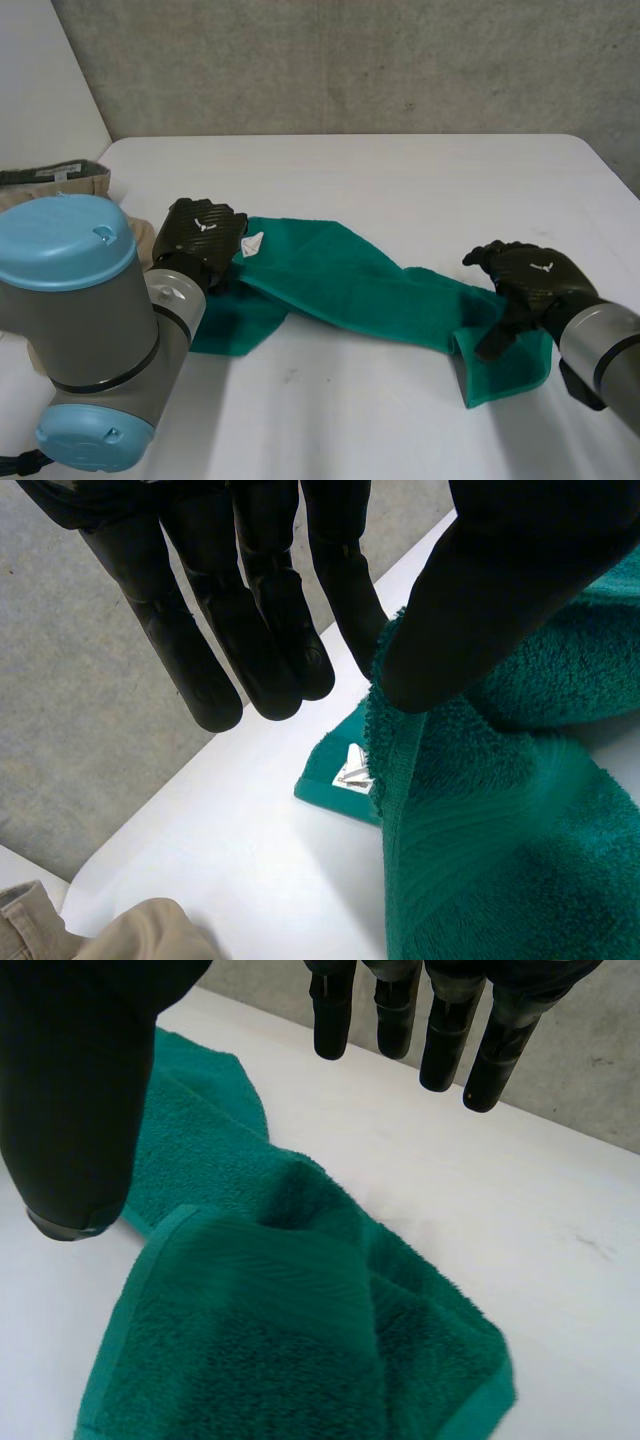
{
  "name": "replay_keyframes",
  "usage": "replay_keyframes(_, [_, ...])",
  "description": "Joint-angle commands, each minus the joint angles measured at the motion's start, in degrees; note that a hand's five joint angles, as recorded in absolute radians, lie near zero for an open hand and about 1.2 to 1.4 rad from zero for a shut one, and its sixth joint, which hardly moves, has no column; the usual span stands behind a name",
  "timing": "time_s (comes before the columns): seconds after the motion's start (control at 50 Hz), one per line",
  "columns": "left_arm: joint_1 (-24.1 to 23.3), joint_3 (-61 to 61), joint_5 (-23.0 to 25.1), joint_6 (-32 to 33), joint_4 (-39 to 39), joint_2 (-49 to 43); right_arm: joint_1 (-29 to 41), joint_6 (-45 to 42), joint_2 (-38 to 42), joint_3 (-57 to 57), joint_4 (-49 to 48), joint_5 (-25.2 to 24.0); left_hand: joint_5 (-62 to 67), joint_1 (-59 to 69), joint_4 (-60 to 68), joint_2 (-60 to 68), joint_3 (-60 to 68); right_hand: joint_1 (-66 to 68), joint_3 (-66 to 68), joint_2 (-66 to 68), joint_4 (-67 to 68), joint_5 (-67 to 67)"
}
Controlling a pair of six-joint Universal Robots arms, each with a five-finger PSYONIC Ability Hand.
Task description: Fold the laundry.
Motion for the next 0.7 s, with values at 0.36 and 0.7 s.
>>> replay_keyframes(0.36, [0.16,-0.21,0.00,-0.09,0.09,-0.35,9.37,-1.51,17.36,-0.60,-18.41,16.25,14.64,14.57,11.30,11.43,11.75,-1.82,-2.50,-2.68,-3.56,-3.67])
replay_keyframes(0.7, [0.43,-1.43,-0.35,0.00,-0.26,0.53,-0.62,-20.46,14.29,-0.59,-21.78,9.52,14.64,14.57,11.30,11.43,11.75,68.18,67.50,67.32,66.44,66.33])
